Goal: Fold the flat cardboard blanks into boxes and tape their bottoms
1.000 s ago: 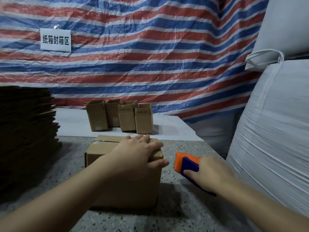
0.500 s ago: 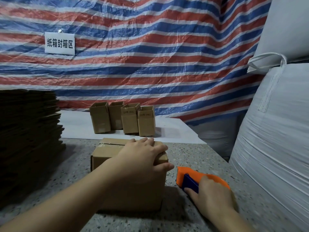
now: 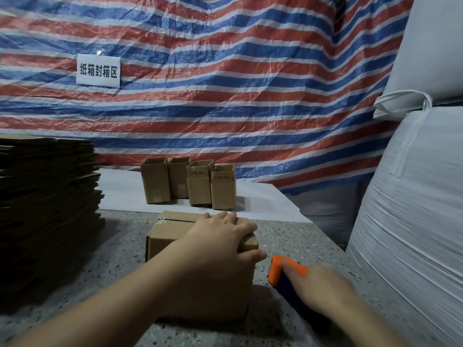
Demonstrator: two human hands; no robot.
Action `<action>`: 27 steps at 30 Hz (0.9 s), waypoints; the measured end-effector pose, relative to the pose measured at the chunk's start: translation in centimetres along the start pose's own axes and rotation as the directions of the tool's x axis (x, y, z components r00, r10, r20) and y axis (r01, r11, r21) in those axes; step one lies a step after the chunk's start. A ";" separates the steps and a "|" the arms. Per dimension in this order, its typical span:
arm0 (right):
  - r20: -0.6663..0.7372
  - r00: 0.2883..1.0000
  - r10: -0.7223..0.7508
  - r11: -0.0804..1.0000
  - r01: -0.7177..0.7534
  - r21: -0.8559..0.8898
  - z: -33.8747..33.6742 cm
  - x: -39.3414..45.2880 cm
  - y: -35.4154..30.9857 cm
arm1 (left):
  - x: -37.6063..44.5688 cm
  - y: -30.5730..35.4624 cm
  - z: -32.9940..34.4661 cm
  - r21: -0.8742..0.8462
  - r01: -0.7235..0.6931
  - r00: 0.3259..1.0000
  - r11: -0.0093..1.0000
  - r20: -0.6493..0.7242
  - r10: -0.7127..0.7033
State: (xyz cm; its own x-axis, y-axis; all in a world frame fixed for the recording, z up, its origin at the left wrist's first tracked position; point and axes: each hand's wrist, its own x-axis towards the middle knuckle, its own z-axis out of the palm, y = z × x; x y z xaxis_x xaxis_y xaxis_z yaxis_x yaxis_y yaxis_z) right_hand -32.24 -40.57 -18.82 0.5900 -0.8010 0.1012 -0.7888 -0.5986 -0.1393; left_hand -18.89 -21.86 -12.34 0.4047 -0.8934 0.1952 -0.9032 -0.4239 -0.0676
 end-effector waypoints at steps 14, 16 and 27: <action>0.191 0.926 -0.326 0.573 0.033 0.819 -6.4 -4.9 -8.0 | 0.1 -0.2 0.2 0.053 -0.037 0.999 0.998 -0.035 0.038; 0.203 0.916 -0.346 0.531 0.013 0.847 -5.6 -4.8 -8.5 | 0.1 -0.3 0.2 0.065 -0.039 0.998 0.997 -0.049 0.043; 0.226 0.914 -0.338 0.336 -0.107 0.936 -4.0 -4.9 -7.8 | 0.4 -0.2 -0.1 0.000 -0.005 1.000 1.000 0.008 0.005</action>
State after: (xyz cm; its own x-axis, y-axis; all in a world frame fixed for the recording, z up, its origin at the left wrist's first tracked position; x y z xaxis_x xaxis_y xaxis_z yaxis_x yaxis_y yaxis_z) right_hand -29.67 -32.03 -14.32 0.8447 -0.5288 -0.0829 -0.1670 -0.1132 -0.9794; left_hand -18.57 -22.11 -12.17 0.4011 -0.8967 0.1873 -0.9053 -0.4192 -0.0686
